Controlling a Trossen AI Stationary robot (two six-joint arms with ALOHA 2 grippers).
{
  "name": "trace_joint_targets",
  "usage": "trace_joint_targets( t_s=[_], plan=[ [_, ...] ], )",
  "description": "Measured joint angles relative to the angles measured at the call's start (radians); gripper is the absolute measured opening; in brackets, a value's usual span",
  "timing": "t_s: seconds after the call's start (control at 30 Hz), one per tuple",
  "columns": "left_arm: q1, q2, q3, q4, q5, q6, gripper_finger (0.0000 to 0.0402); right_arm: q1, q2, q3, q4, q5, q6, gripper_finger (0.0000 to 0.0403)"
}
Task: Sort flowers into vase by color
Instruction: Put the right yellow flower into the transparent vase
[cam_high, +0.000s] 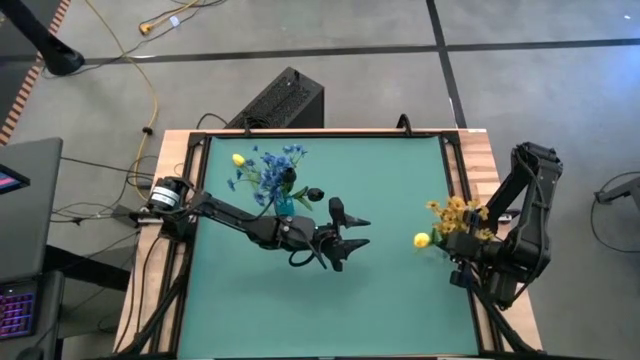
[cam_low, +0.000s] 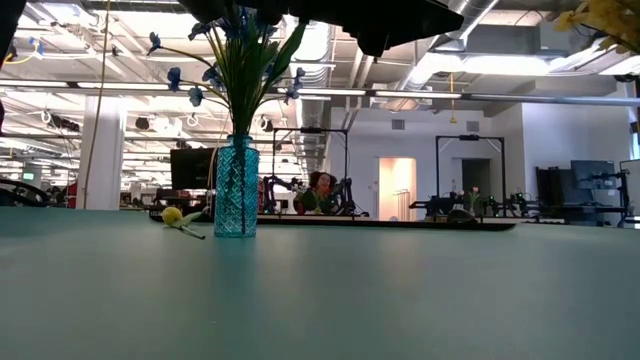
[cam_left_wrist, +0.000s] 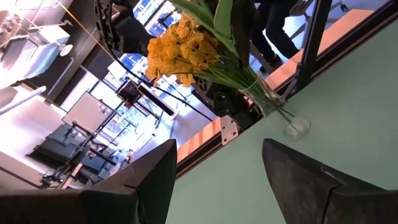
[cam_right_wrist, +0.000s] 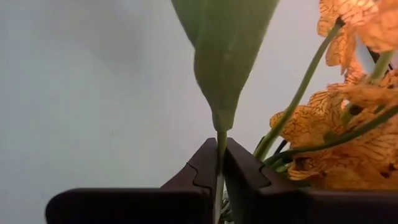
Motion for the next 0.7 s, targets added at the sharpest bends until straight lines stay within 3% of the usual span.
trace_joint_targets(
  t_s=[0.37, 0.7],
  plan=[
    [0.002, 0.000, 0.000, 0.000, 0.000, 0.000, 0.0226, -0.031, -0.001, 0.049, 0.000, -0.141, -0.035, 0.0103],
    [0.002, 0.000, 0.000, -0.002, 0.000, 0.000, 0.0226, -0.113, -0.001, 0.183, 0.000, -0.245, -0.153, 0.0152]
  ],
)
